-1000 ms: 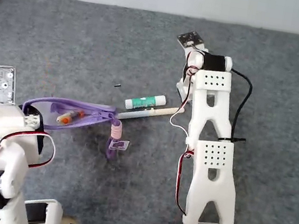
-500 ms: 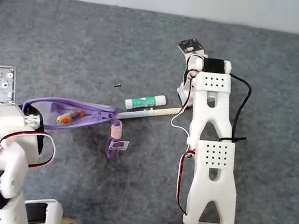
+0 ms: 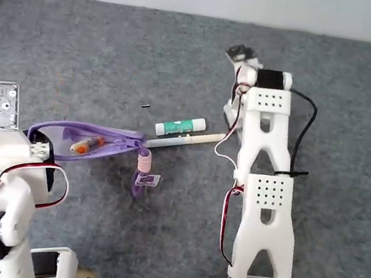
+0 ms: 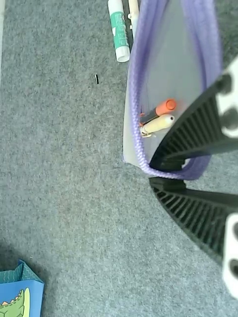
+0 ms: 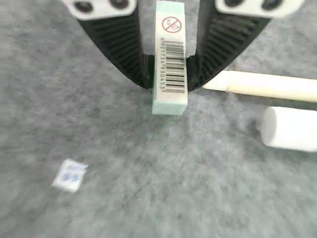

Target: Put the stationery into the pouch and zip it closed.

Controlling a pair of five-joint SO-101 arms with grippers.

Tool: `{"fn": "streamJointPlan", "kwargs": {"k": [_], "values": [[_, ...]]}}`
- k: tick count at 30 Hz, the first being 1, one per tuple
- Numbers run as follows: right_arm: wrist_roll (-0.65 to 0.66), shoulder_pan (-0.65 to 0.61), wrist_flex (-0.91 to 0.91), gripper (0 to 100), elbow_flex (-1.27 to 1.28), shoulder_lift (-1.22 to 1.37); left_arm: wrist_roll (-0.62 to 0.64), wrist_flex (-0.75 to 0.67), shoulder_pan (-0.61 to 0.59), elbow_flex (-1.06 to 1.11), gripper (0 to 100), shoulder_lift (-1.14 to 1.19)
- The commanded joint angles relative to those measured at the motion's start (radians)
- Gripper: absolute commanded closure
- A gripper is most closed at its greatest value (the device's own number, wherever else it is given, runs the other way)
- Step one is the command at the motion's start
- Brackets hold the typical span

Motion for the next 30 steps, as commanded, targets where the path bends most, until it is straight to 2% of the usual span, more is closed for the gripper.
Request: {"fn": "streamJointPlan", "kwargs": {"k": [1,5,15,23,30], "values": [[-0.015,-0.001,0.05,99.1,-0.006,-0.188,0.009,0.0,0.0,0.05,99,0.015],[-0.055,-0.001,0.05,99.1,0.167,-0.395,0.009,0.0,0.0,0.051,99,0.018],[-0.158,-0.041,0.045,99.1,0.83,-1.092,0.009,0.0,0.0,0.051,99,0.021],[-0.318,-0.252,0.036,99.1,1.088,-1.52,0.009,0.0,0.0,0.053,99,0.021],[-0.52,-0.484,-0.128,99.1,1.195,-1.696,0.009,0.002,0.0,0.053,99,0.021]]}}
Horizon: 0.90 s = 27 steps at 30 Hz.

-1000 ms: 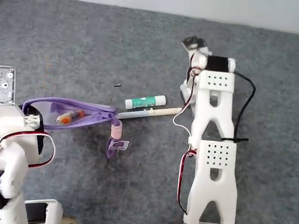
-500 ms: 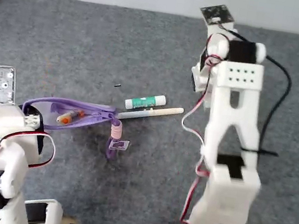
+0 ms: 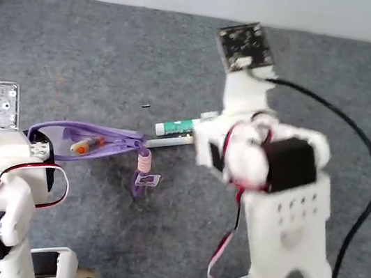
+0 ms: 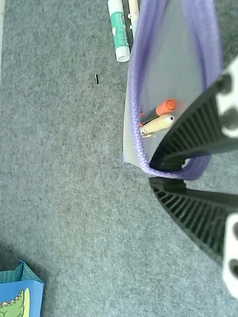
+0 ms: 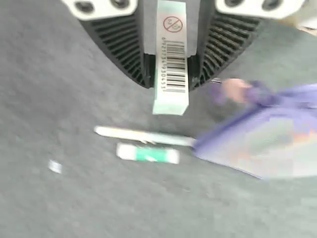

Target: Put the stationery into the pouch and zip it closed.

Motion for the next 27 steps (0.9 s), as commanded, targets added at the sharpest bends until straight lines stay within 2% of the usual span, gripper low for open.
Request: {"fn": "streamJointPlan", "kwargs": {"k": [1,7,16,22,27], "values": [[-0.101,-0.104,-0.105,99.1,0.028,-0.101,0.009,0.002,0.0,0.053,99,0.021],[-0.196,-0.259,-0.314,99.1,0.153,-0.228,0.009,0.003,0.0,0.053,99,0.018],[-0.196,-0.367,-0.849,99.1,0.554,-0.433,0.009,0.003,0.0,0.053,99,0.02],[-0.084,-0.423,-1.168,99.1,0.772,-0.461,0.009,0.003,0.0,0.053,99,0.021],[0.003,-0.492,-1.316,99.1,0.927,-0.458,0.009,0.005,0.0,0.053,99,0.021]]}}
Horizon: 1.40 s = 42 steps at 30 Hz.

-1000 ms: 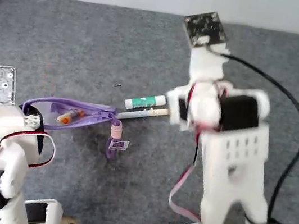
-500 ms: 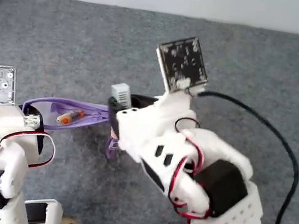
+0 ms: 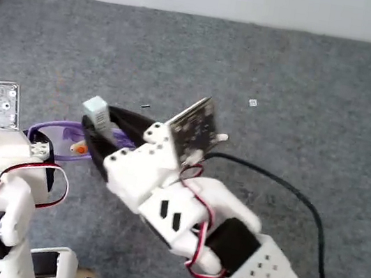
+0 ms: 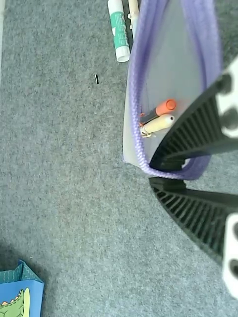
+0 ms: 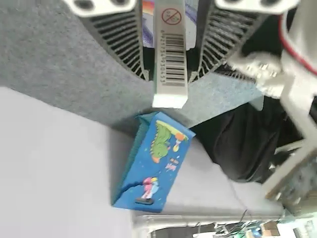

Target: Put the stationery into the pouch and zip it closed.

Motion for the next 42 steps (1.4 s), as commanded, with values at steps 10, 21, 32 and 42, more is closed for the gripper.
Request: {"fn": "streamJointPlan", "kwargs": {"k": [10,21,32,42], "values": [[0.098,-0.041,-0.357,99.1,0.233,-0.021,0.009,0.003,0.0,0.053,99,0.021],[0.109,-0.031,-0.406,99.0,0.255,0.053,0.009,0.003,0.0,0.053,99,0.021],[0.222,-0.004,-0.298,80.8,0.233,0.125,0.009,0.005,0.0,0.053,99,0.02],[0.229,0.001,-0.199,86.8,0.176,0.01,0.009,0.003,0.0,0.053,99,0.02]]}}
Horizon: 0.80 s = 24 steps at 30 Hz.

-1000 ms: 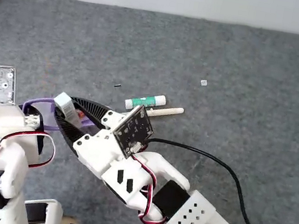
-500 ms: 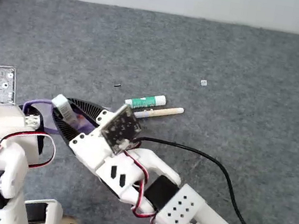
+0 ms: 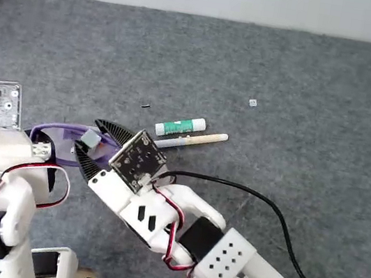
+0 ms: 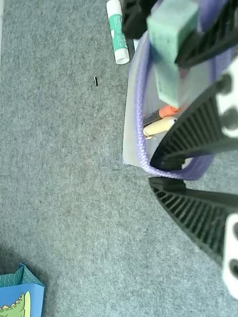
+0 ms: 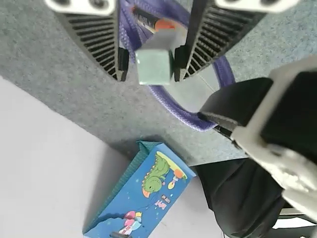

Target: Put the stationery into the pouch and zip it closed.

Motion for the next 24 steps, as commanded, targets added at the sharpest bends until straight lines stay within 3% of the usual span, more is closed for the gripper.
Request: {"fn": "streamJointPlan", "kwargs": {"k": [1,12,19,22,24], "values": [[0.009,0.021,0.081,86.8,-0.084,-0.079,0.009,0.003,-0.006,0.053,99,0.02],[0.003,0.05,0.386,86.8,-0.35,-0.145,0.009,0.0,-0.006,0.053,99,0.021],[-0.13,0.297,0.483,87.0,-0.356,-0.133,0.009,0.0,-0.006,0.053,99,0.021],[-0.175,0.26,0.593,89.3,-0.4,-0.113,0.009,0.0,-0.006,0.053,99,0.021],[-0.226,0.194,0.644,96.0,-0.442,-0.093,0.009,0.0,-0.006,0.053,99,0.021]]}}
